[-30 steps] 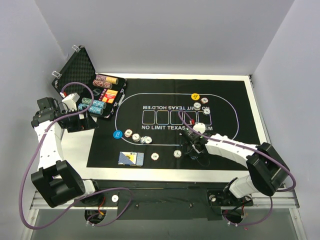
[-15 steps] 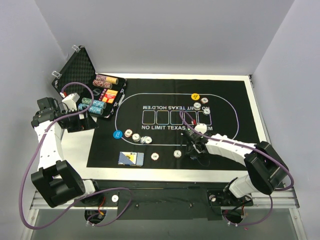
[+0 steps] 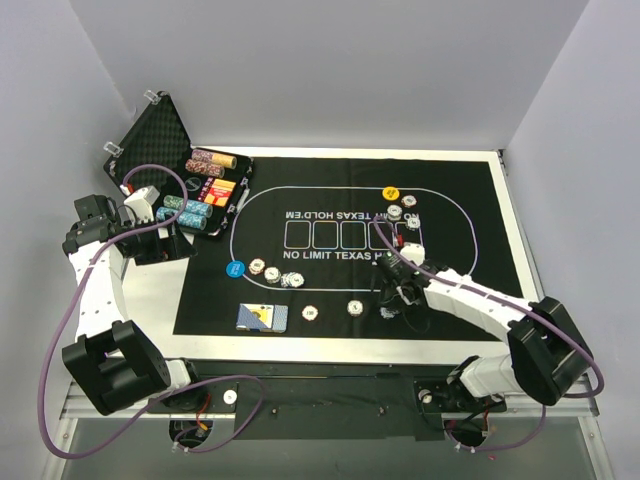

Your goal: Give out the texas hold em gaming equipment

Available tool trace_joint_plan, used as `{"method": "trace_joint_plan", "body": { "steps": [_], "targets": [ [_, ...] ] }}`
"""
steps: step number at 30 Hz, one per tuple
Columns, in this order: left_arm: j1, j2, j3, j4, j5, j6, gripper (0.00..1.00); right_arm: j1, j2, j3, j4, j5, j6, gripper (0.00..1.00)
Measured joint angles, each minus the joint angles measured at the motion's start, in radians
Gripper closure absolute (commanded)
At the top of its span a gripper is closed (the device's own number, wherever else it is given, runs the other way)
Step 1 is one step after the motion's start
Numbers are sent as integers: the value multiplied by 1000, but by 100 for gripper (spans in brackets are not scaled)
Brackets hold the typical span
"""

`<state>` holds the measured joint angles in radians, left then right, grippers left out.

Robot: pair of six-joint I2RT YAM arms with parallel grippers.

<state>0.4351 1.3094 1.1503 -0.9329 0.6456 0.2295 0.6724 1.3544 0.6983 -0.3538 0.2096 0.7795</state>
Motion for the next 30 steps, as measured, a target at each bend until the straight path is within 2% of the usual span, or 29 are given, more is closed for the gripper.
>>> {"method": "trace_joint_plan", "body": {
  "steps": [12, 15, 17, 18, 24, 30],
  "targets": [
    [0, 11, 0, 0, 0, 5, 5, -193, -124, -61, -39, 21, 56, 76],
    [0, 15, 0, 0, 1, 11, 5, -216, -124, -83, -35, 27, 87, 73],
    [0, 15, 0, 0, 1, 16, 5, -230, -119, -91, -35, 36, 106, 67],
    [0, 15, 0, -1, 1, 19, 5, -237, -112, -92, -34, 39, 114, 59],
    [0, 38, 0, -17, 3, 53, 5, -260, -87, -129, 6, 46, 148, 37],
    [-2, 50, 0, -51, 18, 112, 5, -261, -86, -135, 27, 44, 155, 30]
  ]
}}
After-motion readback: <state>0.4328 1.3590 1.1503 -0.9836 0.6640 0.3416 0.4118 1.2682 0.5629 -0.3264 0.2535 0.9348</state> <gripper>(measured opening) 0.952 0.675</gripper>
